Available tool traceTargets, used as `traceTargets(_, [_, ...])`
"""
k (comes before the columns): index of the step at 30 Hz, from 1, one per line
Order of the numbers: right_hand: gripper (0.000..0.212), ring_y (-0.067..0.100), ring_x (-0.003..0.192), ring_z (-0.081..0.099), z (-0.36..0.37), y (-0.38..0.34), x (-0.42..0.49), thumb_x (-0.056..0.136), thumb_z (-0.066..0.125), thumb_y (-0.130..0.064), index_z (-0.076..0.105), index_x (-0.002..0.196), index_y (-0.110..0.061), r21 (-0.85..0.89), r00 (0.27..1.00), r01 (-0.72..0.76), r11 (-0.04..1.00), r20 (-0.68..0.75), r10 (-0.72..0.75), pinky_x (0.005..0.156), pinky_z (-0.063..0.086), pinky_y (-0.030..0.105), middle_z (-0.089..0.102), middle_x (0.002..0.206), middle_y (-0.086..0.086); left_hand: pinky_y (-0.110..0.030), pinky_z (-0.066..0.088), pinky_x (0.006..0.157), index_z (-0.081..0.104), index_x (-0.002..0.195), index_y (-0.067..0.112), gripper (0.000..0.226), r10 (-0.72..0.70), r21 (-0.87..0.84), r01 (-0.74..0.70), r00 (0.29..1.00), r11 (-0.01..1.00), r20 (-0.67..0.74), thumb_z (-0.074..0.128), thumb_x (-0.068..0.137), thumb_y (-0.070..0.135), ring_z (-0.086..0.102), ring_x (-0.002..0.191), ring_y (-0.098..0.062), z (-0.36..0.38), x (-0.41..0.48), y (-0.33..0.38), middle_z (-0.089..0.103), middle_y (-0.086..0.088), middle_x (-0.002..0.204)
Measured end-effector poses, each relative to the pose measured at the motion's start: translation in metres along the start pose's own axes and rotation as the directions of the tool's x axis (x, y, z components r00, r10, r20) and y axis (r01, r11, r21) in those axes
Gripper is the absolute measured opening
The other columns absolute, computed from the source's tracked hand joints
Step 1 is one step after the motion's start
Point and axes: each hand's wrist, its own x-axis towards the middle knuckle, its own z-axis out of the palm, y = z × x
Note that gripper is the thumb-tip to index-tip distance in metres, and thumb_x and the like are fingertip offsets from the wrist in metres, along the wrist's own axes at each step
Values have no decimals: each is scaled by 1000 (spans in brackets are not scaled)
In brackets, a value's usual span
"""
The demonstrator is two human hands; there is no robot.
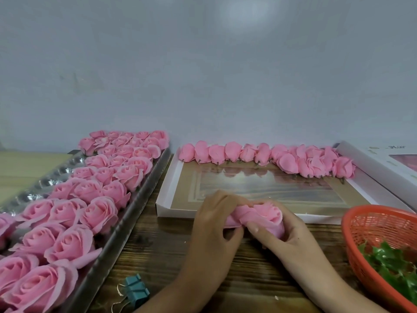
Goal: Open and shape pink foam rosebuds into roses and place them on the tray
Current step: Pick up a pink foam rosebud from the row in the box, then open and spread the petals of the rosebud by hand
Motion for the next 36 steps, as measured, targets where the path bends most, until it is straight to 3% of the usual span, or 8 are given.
traceTargets(6, [17, -7, 68, 63, -1, 0, -1, 79, 79, -34, 74, 94, -37, -2, 999, 10, 1000, -48, -10, 60, 44, 5, 72, 77, -15, -13, 41, 91, 45, 117, 42, 63, -170, -116, 161, 983, 980, -66, 74, 74, 6, 50, 112, -5, -1, -2, -2, 48, 21, 117])
traceTargets(11, [26, -1, 79, 67, -1, -1, -1, 72, 80, -41, 75, 96, -35, -26, 999, 22, 999, -40, -23, 71, 49, 13, 76, 90, -8, -18, 49, 68, 44, 102, 44, 57, -373, -269, 344, 926, 900, -63, 81, 66, 21, 59, 83, -8, -1, -2, -4, 54, 18, 97])
traceTargets(15, [25, 7, 84, 65, -2, 1, -1, 75, 71, -35, 70, 96, -23, -27, 997, 53, 998, -49, -54, 75, 49, 16, 73, 95, 0, -26, 49, 58, 53, 80, 28, 29, -361, -326, 361, 931, 874, 63, 75, 72, 11, 57, 63, -10, -1, 0, -2, 63, 3, 76])
traceTargets(20, [27, 8, 76, 61, -3, 1, -2, 76, 72, -28, 66, 97, -13, -13, 997, 59, 998, -50, -60, 69, 47, 14, 71, 86, 3, -17, 42, 49, 65, 93, 24, 21, -277, -280, 334, 934, 900, 224, 54, 86, 8, 49, 44, -5, 1, 0, 1, 62, 6, 61])
traceTargets(25, [29, 8, 73, 62, -4, 2, 0, 75, 79, -27, 67, 95, -10, -32, 998, 44, 999, -42, -45, 64, 47, 15, 72, 84, 5, -6, 42, 63, 64, 101, 27, 19, -233, -180, 279, 942, 943, 240, 59, 86, 17, 59, 68, 6, 2, -2, 0, 61, 26, 66])
traceTargets(28, [27, 7, 75, 62, -4, 2, -1, 74, 81, -34, 72, 96, -21, -61, 999, 16, 998, -42, -19, 63, 45, 15, 71, 87, 1, -2, 42, 68, 59, 86, 43, 29, -221, -168, 259, 951, 951, 214, 64, 84, 14, 59, 83, 10, 5, 1, -1, 63, 29, 78])
traceTargets(31, [27, 11, 91, 65, -3, 0, -2, 75, 80, -44, 73, 99, -32, -151, 998, 55, 987, -34, -60, 75, 48, 20, 69, 96, -3, -2, 43, 66, 58, 76, 43, 32, -221, -179, 256, 956, 950, 195, 67, 82, 13, 59, 81, 11, 7, 1, -4, 62, 36, 79])
traceTargets(36, [24, 13, 98, 67, 1, -4, -5, 81, 77, -35, 71, 103, -29, -188, 993, 120, 975, 16, -119, 79, 52, 19, 71, 102, -2, -8, 48, 70, 59, 69, 38, 32, -297, -203, 346, 925, 916, 237, 69, 81, 9, 60, 71, 8, 12, -5, -6, 65, 19, 67])
